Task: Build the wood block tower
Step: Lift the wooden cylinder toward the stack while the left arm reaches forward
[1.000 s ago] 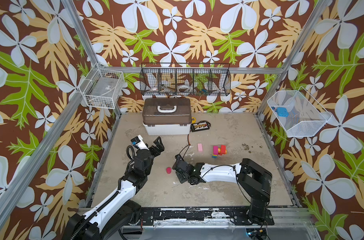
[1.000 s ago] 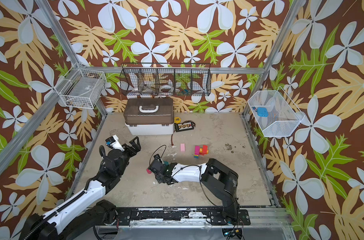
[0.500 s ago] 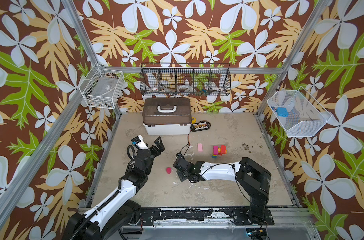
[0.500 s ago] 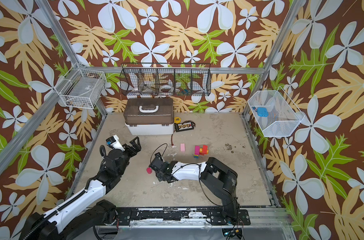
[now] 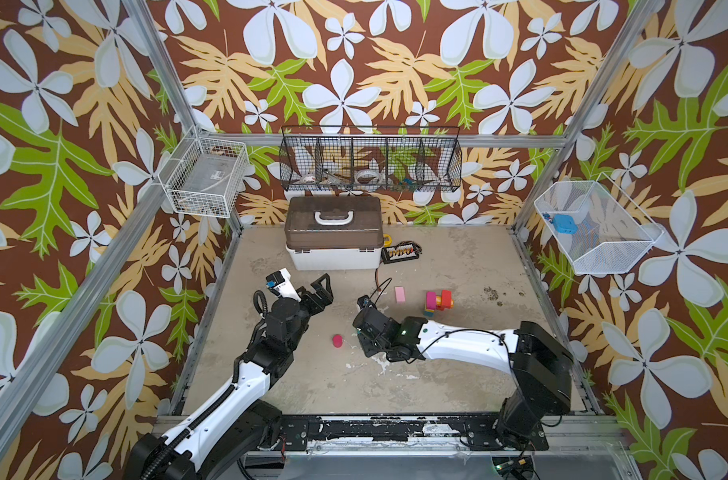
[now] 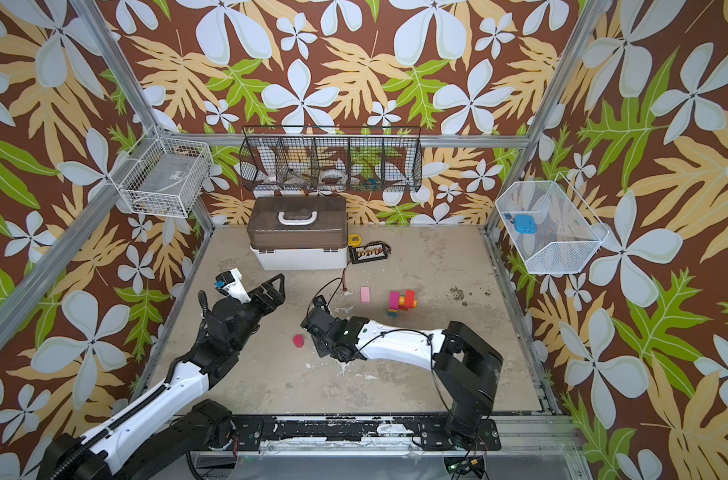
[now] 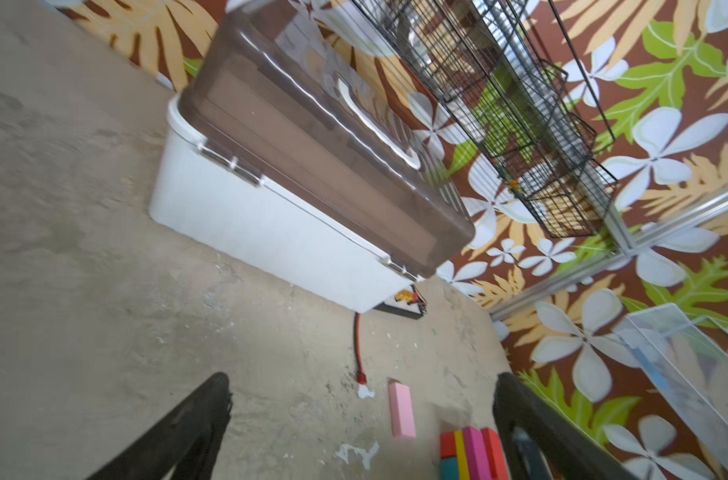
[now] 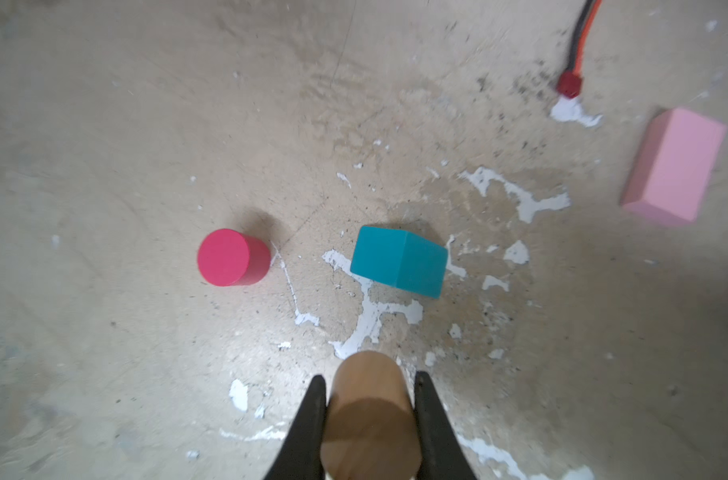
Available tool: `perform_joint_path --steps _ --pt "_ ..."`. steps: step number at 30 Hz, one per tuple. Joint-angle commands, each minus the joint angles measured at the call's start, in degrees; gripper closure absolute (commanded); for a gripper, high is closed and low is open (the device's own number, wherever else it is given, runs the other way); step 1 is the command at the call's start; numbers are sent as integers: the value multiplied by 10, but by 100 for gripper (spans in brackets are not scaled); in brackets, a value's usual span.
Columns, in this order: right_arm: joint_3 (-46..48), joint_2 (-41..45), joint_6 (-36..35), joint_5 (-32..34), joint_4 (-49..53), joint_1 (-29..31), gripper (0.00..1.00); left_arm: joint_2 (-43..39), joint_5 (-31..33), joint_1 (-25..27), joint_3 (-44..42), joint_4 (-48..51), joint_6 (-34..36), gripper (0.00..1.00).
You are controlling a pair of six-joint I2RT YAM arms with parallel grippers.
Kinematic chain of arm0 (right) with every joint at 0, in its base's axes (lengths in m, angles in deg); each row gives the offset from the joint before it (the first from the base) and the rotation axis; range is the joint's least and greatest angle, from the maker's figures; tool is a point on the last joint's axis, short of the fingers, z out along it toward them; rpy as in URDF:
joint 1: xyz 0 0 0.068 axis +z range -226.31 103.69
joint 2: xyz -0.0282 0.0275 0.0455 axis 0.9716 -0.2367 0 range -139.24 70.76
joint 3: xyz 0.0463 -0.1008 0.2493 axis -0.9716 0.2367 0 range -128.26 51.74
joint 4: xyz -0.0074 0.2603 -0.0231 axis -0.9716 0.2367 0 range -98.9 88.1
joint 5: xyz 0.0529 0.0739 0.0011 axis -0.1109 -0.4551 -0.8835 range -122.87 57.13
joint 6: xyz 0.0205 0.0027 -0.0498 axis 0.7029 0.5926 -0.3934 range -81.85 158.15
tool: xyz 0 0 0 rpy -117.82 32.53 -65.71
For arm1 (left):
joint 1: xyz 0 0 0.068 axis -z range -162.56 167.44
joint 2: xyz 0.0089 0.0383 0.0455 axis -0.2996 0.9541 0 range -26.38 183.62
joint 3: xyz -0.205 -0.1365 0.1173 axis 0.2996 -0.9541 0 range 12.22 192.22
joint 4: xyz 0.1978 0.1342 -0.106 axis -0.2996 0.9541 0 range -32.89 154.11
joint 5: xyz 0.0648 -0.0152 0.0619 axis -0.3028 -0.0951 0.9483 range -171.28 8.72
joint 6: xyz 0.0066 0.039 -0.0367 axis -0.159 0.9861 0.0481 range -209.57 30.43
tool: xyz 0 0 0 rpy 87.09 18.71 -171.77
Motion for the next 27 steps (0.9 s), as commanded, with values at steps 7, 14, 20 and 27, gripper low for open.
perform_joint_path --steps 7,14,20,27 --pt "1 123 -59 4 98 -218 88 64 -229 0 -4 -27 21 0" --pt "16 94 -96 -34 92 -356 93 140 -289 0 31 -41 42 0" --pt "35 107 -101 -46 79 -374 93 154 -327 1 49 -45 46 0" --pt "46 89 -102 -49 73 -384 93 168 -335 9 59 -42 47 0"
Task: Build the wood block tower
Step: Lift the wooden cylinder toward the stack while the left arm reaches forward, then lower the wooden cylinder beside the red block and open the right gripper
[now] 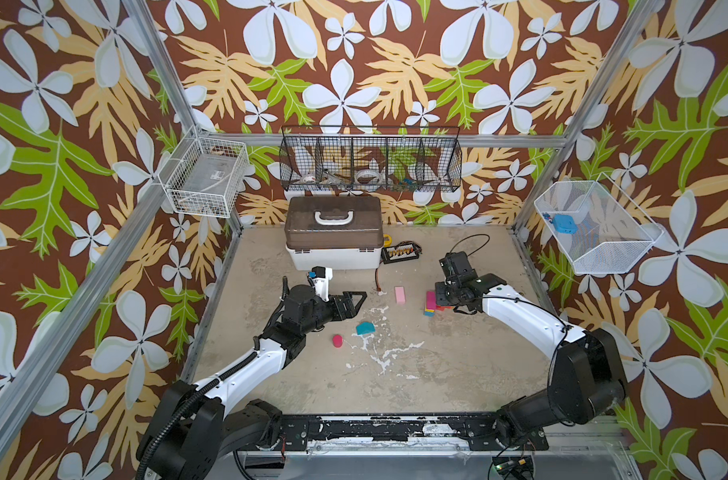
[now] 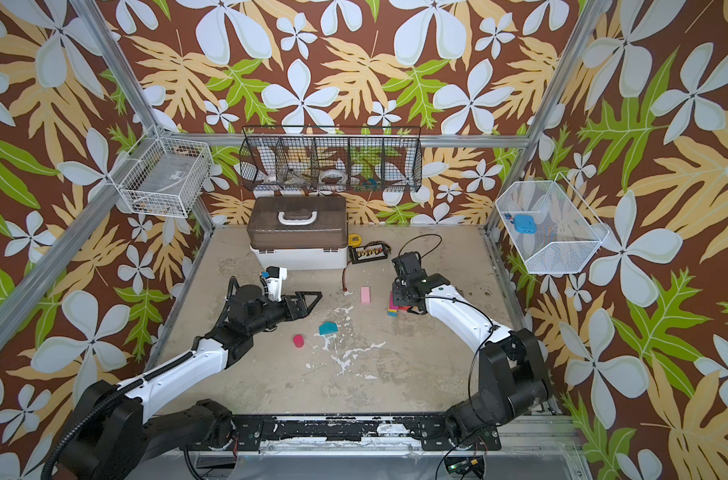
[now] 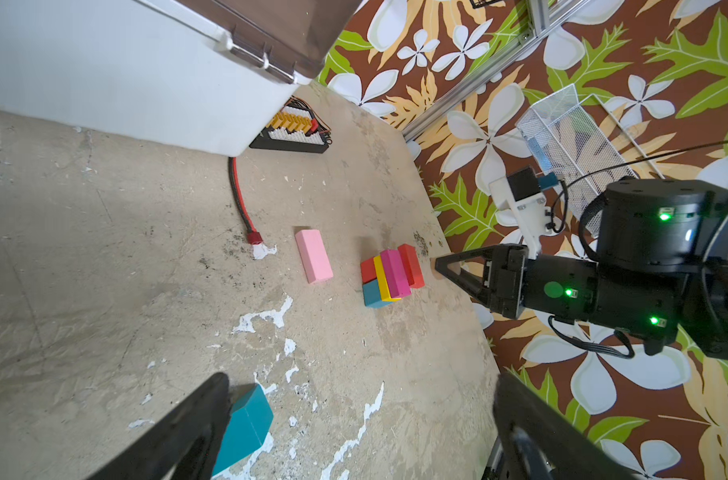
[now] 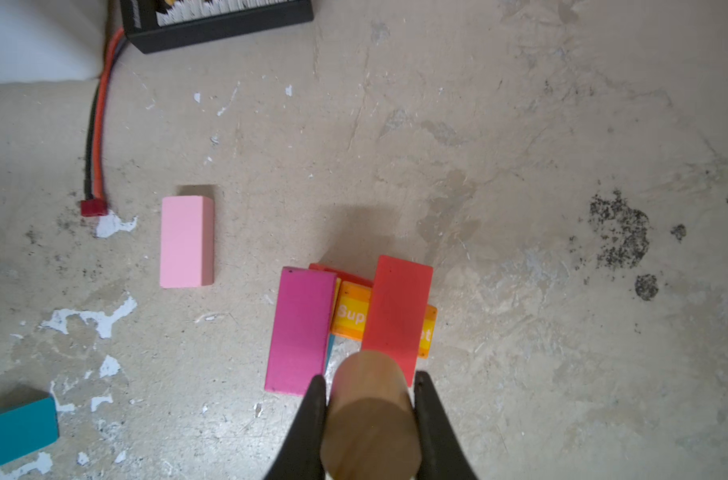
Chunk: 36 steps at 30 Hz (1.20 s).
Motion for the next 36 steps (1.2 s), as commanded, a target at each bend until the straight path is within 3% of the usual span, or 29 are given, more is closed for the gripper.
perform_joint_path --steps 1,36 --pt "1 -4 -4 1 -7 -3 93 8 -15 4 6 -9 5 0" --pt "-18 -45 -7 -18 -12 -40 90 19 4 5 14 13 11 0"
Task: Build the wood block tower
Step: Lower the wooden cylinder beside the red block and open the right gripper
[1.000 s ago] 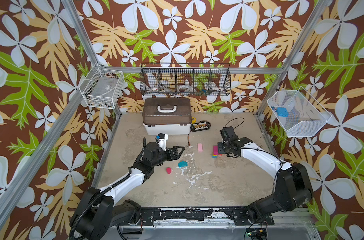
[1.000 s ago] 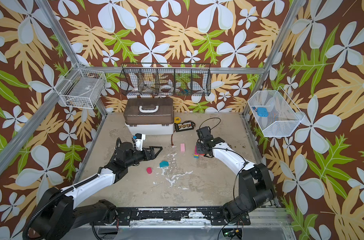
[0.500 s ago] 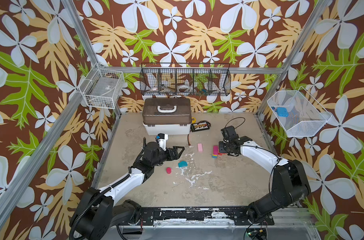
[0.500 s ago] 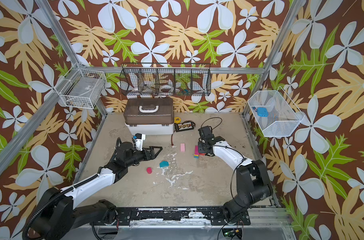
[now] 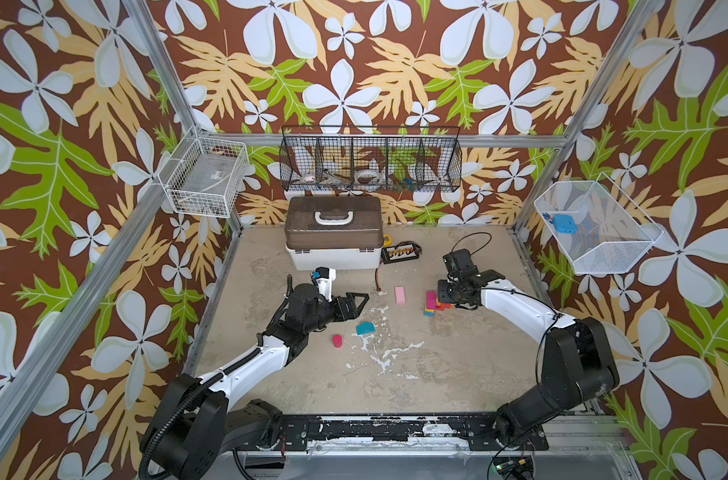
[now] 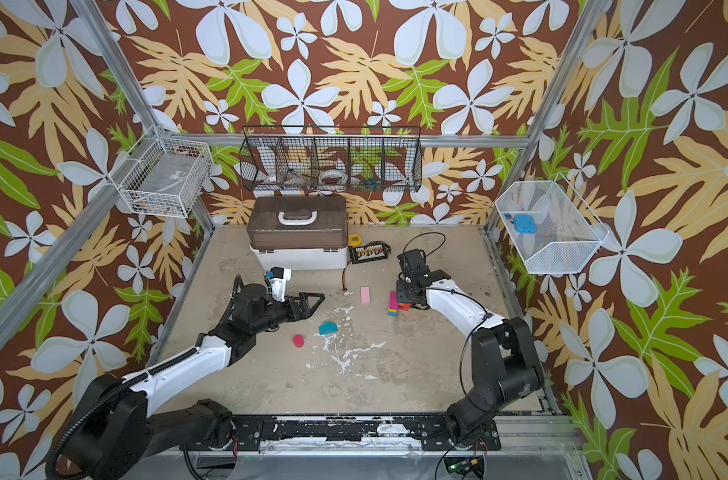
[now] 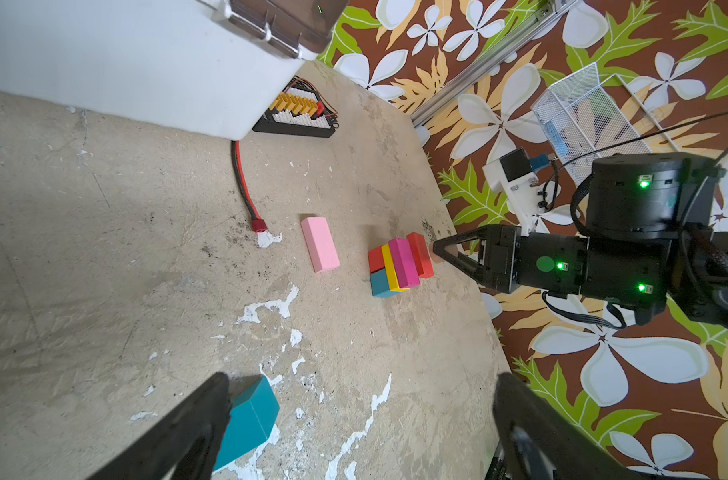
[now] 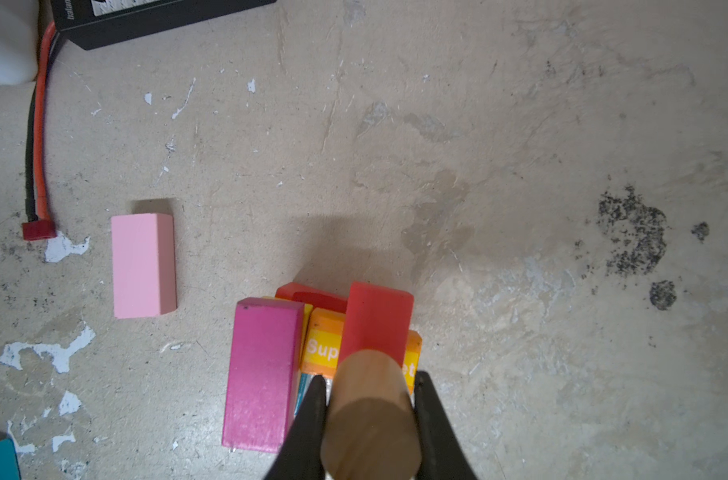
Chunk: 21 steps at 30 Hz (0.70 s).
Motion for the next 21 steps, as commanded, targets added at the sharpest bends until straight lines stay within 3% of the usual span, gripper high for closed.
perform_joint_path --steps 1,21 --pt "-4 -3 0 2 0 -3 90 1 1 0 5 -4 4 0" --pt "-9 -20 -3 -1 1 -4 85 5 4 0 8 1 4 0"
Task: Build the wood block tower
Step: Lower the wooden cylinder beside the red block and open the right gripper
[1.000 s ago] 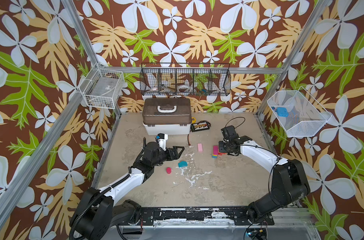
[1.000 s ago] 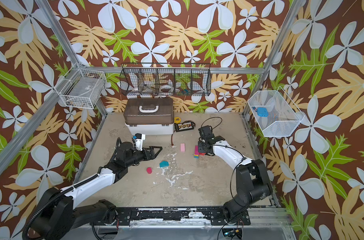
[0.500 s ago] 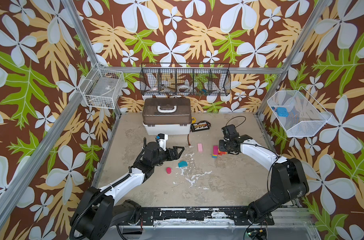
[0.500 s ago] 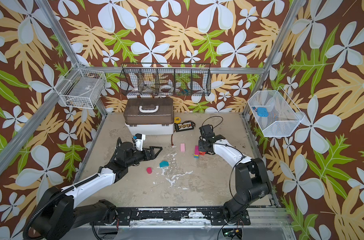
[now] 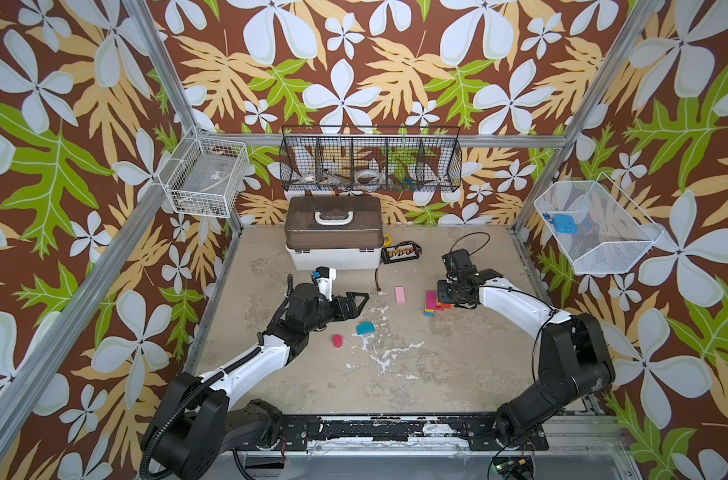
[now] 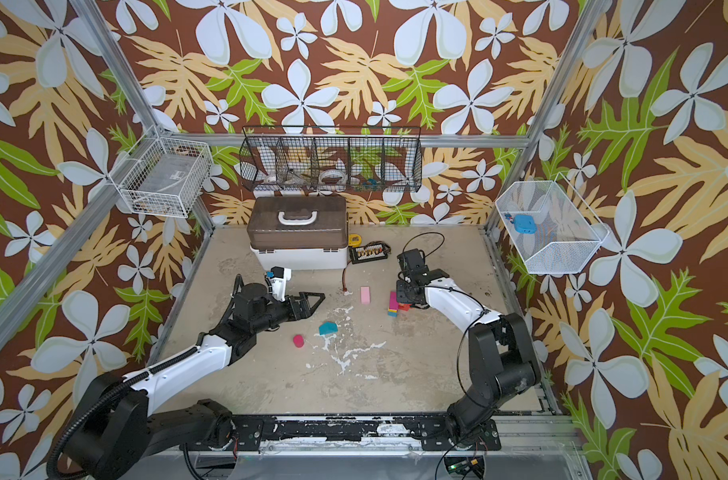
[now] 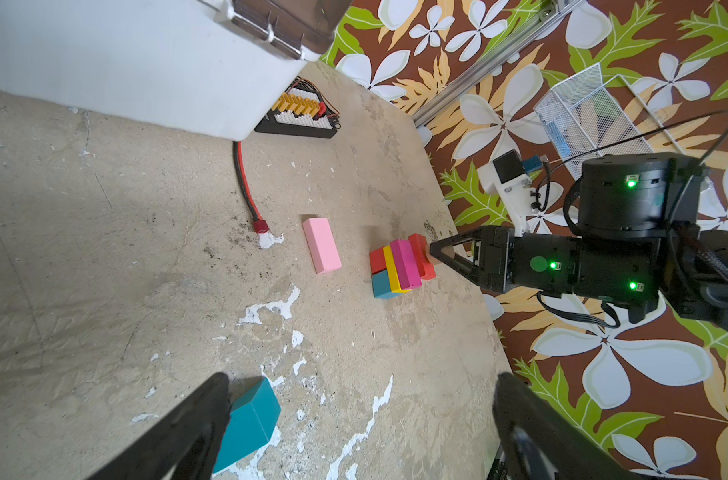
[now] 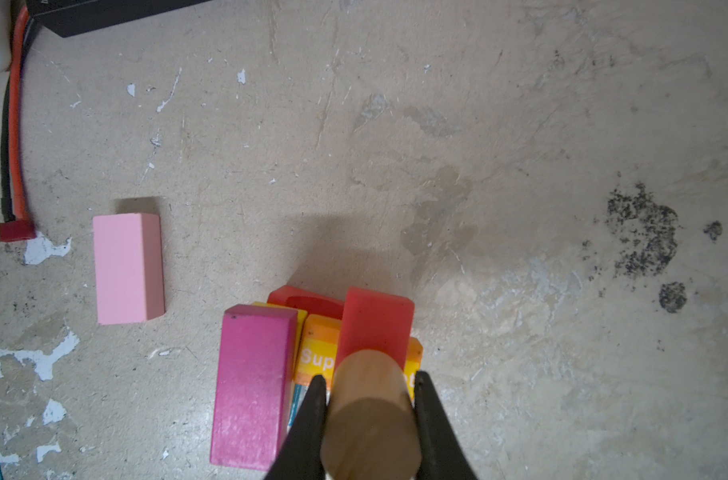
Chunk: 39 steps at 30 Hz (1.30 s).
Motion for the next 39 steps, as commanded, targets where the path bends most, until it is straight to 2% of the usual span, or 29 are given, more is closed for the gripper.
perform_joint_path --steps 1,14,17,22,24,36,37,39 --pt "-4 -4 -1 1 1 0 85 1 3 0 4 0 4 0" --pt "-5 -8 -2 1 3 0 79 4 3 0 4 0 3 0" --pt "-5 -7 -2 1 3 0 73 4 3 0 4 0 4 0" --pt "-5 -7 -2 1 3 0 72 5 2 0 5 0 3 0" --pt "-5 -7 -2 1 3 0 69 4 2 0 5 0 3 0" --pt "-4 -8 -3 3 5 0 67 6 2 0 5 0 3 0" --pt "-2 -7 -2 3 5 0 61 6 2 0 5 0 3 0" --pt "-1 -6 -3 3 4 0 58 6 2 0 6 0 3 0"
